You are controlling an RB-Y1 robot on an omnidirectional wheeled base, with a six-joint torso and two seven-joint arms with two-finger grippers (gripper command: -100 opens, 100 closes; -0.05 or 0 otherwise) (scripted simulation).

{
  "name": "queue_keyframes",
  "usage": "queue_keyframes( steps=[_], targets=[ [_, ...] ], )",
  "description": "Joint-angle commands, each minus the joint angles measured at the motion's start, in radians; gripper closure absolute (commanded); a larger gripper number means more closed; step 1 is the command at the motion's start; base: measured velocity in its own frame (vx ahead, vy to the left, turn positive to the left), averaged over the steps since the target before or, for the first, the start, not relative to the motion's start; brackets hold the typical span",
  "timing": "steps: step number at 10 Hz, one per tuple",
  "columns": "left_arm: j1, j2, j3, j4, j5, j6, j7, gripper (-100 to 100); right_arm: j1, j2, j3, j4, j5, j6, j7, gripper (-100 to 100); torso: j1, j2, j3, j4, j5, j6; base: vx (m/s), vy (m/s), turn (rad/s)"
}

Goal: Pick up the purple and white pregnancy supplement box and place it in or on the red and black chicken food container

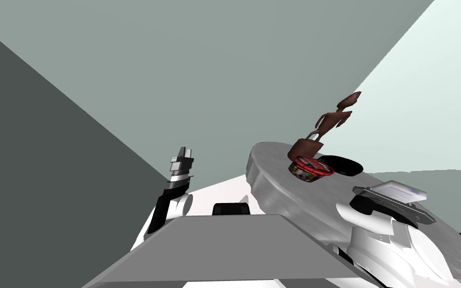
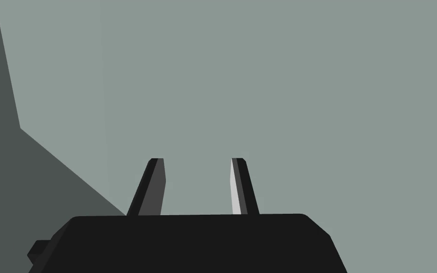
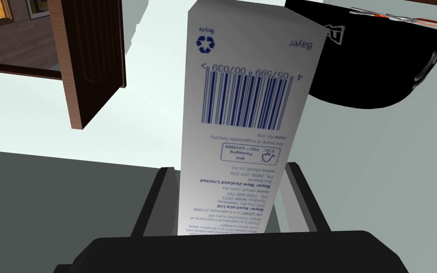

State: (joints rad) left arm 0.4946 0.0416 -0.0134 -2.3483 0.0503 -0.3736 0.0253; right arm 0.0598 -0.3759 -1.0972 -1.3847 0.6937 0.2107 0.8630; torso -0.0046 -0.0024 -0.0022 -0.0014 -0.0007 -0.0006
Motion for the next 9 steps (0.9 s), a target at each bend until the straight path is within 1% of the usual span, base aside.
queue_keyframes(
  steps=[1, 3, 9],
  targets=[
    [0.0, 0.0, 0.0, 0.0, 0.0, 0.0, 0.0, 0, -0.016, -0.023, -0.005, -0.01, -0.017, 0.026, 0.007, 100, 0.0, 0.0, 0.0, 0.0, 0.0, 0.0, -0.074, 0.128, 0.074],
    [0.0, 0.0, 0.0, 0.0, 0.0, 0.0, 0.0, 0, -0.033, -0.049, -0.01, -0.022, -0.034, 0.049, 0.015, 100, 0.013, 0.006, 0.004, 0.002, 0.004, 0.0, -0.098, 0.165, 0.065],
    [0.0, 0.0, 0.0, 0.0, 0.0, 0.0, 0.0, 0, -0.1, -0.162, -0.027, -0.072, -0.113, 0.134, 0.047, 100, 0.017, 0.008, 0.005, 0.003, 0.008, 0.0, -0.088, 0.151, 0.084]
  ],
)
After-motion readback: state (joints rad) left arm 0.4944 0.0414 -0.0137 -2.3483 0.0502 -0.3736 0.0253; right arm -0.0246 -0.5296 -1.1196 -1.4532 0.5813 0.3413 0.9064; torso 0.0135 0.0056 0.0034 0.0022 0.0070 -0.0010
